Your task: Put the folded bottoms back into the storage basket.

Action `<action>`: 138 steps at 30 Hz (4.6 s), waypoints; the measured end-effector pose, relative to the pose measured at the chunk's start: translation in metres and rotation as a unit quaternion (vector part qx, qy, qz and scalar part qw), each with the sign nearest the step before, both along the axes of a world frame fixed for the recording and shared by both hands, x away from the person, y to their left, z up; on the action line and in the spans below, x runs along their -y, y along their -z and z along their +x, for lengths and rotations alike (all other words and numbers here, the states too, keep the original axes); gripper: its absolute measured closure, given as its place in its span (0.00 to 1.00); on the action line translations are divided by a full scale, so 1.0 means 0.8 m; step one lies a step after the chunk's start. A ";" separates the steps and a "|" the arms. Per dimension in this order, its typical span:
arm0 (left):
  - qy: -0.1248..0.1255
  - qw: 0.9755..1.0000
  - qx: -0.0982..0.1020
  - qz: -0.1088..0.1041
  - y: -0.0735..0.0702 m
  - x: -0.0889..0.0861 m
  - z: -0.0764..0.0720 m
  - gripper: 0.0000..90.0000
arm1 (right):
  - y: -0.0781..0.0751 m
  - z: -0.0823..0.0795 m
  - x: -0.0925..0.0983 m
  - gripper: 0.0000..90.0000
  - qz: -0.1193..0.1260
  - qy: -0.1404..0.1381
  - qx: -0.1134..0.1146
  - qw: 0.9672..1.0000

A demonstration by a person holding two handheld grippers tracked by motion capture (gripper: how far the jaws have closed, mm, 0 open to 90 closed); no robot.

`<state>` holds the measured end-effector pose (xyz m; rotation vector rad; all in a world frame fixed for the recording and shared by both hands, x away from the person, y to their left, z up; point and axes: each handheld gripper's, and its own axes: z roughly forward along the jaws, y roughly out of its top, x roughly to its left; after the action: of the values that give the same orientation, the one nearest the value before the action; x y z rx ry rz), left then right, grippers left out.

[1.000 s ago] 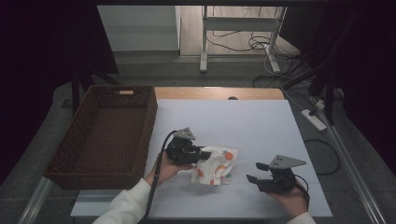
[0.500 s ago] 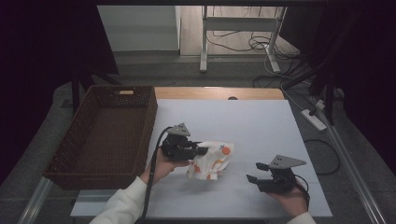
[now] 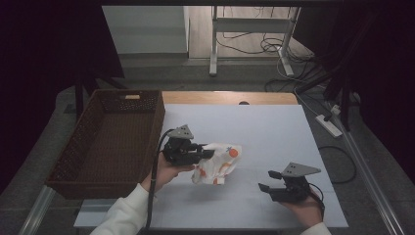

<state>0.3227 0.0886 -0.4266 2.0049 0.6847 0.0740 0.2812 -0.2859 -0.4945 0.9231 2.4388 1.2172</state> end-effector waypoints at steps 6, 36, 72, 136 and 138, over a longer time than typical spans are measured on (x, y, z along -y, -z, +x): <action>-0.006 1.000 0.003 -0.006 -0.005 -0.007 0.000 0.78 | 0.000 0.000 0.000 0.41 0.000 0.000 0.000 1.000; -0.028 0.999 0.025 -0.033 -0.030 -0.042 -0.001 0.78 | 0.000 0.001 0.000 0.40 -0.001 0.002 0.000 1.000; -0.057 0.996 0.041 -0.061 -0.052 -0.087 -0.002 0.78 | 0.001 0.001 0.001 0.40 -0.001 0.002 0.000 1.000; -0.103 0.990 0.047 -0.082 -0.067 -0.162 -0.012 0.78 | 0.001 0.002 0.001 0.39 -0.005 0.001 -0.004 1.000; -0.104 0.990 0.048 -0.083 -0.067 -0.164 -0.013 0.78 | 0.001 0.002 0.001 0.39 -0.005 0.002 -0.004 1.000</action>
<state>0.3125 0.2200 -0.3730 1.7549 0.8096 0.2289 0.2830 -0.2869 -0.4956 0.9303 2.4469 1.2007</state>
